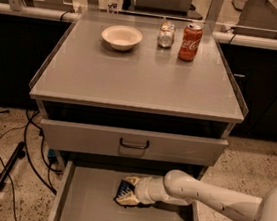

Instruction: Place rxbar blueberry into middle drawer

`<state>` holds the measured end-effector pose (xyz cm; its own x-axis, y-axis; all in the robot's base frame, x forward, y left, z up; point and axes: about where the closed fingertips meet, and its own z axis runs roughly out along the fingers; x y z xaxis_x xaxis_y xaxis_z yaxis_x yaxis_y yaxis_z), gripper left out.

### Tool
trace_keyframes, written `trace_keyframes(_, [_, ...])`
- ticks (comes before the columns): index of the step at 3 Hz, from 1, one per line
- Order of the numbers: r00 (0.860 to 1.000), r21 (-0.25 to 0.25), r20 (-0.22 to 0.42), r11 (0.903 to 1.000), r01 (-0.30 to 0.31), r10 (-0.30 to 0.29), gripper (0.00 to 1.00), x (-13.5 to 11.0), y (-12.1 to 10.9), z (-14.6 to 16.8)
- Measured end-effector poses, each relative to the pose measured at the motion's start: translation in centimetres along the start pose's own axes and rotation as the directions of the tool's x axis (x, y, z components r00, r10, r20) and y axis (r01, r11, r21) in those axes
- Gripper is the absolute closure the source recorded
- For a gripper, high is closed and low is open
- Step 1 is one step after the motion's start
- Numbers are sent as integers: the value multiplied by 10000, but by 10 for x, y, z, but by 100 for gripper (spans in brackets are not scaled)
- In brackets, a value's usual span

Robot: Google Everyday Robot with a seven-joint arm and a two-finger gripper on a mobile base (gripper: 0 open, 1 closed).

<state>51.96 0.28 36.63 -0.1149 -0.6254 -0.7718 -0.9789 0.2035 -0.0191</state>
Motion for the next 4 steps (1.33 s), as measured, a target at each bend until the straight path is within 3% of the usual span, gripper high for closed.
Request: trace_keyframes(4, [10000,-2,1,10000,0,0,4,0,0,0])
